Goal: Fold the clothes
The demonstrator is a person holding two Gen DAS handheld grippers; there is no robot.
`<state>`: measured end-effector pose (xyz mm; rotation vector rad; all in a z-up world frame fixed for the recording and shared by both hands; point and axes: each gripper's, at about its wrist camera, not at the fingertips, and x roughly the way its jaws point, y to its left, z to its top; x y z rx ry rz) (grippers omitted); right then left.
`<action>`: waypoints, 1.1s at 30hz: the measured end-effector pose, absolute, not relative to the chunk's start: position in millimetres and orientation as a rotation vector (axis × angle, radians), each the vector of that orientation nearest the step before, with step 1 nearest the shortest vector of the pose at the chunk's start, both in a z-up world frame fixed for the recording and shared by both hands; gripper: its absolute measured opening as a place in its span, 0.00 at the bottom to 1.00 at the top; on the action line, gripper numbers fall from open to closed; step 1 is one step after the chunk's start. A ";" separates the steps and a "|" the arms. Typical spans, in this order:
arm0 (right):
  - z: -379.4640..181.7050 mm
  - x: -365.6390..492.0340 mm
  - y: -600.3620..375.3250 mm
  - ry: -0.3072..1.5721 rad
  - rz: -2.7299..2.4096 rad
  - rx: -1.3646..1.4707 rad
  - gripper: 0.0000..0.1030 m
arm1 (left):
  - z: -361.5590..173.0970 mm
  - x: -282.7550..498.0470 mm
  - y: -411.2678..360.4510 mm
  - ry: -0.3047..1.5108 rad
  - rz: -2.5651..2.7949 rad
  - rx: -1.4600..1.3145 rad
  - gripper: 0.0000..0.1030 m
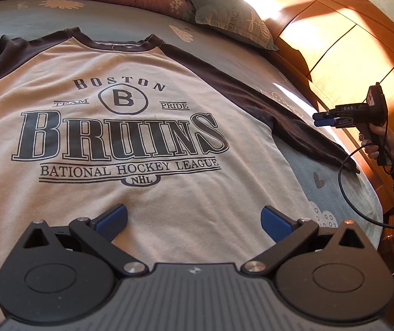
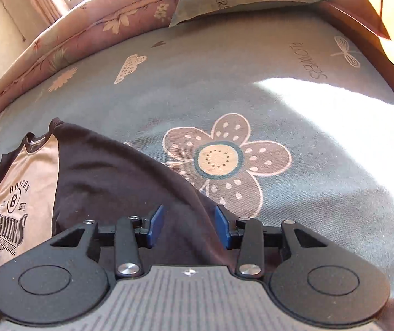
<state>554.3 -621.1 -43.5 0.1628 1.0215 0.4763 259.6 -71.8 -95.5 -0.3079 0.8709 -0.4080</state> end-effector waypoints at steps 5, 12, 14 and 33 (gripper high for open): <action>-52.2 546.6 -656.4 0.990 0.375 0.190 0.45 | -94.6 261.0 -73.5 0.881 -0.401 -0.298 0.99; -46.7 535.0 -690.1 0.951 0.268 -0.125 0.47 | -94.9 261.3 -73.9 0.882 -0.405 -0.291 0.99; -52.4 532.5 -697.3 0.965 0.278 -0.165 0.49 | -94.7 261.6 -74.5 0.885 -0.401 -0.289 0.99; -39.0 502.9 -687.0 0.863 0.270 -0.017 0.12 | -93.0 264.7 -81.2 0.902 -0.370 -0.265 0.99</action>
